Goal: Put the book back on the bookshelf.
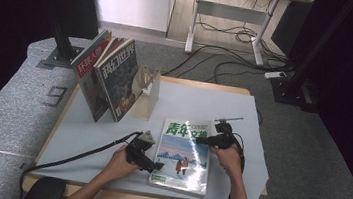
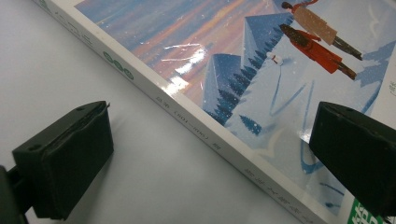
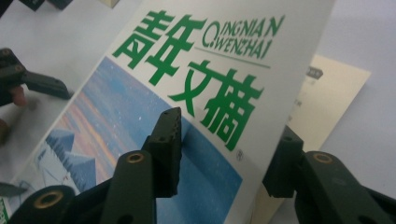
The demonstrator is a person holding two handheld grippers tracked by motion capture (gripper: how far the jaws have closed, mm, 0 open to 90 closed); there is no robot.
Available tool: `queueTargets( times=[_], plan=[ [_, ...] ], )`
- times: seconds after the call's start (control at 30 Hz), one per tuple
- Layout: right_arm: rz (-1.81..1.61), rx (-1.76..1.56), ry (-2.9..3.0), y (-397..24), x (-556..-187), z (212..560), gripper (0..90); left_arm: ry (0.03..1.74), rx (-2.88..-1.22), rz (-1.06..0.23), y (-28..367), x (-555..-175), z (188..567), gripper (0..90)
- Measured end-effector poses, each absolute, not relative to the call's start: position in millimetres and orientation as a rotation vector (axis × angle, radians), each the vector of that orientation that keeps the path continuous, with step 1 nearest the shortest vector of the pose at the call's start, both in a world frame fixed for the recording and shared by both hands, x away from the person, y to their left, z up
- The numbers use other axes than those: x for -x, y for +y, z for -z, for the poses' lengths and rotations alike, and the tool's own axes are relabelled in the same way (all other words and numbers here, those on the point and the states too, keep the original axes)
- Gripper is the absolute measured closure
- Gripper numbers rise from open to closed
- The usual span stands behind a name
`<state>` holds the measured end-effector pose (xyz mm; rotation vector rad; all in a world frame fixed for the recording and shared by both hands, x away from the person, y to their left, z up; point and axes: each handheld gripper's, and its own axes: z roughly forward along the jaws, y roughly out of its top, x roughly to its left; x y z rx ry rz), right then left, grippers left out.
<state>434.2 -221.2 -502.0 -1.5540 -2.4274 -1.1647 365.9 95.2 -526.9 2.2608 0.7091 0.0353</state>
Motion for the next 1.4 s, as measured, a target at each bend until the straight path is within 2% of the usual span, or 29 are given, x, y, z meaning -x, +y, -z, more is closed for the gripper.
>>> queueTargets(
  times=[0.17,0.4,0.53,0.87,1.03,1.27,1.4],
  plan=[
    [1.19,1.569,-2.42,-219,-443,503,59.3,0.71,-2.26,-0.036,95,-366,527,0.0],
    [1.269,1.548,-2.445,-215,-443,497,75.6,0.71,-2.26,-0.037,95,-366,527,0.0],
    [1.3,1.528,-2.471,-212,-438,491,80.1,0.71,-2.26,-0.036,95,-366,527,0.0],
    [1.37,1.473,-2.547,-202,-425,471,81.3,0.71,-2.27,-0.02,96,-368,525,1.2],
    [1.394,1.45,-2.57,-197,-419,461,81.3,0.729,-2.282,0.012,98,-369,521,5.3],
    [1.445,1.41,-2.598,-194,-411,445,81.4,0.722,-2.279,0.063,94,-370,520,5.6],
    [1.456,1.393,-2.615,-193,-407,437,81.4,0.735,-2.249,0.117,90,-374,519,11.6]
  ],
)
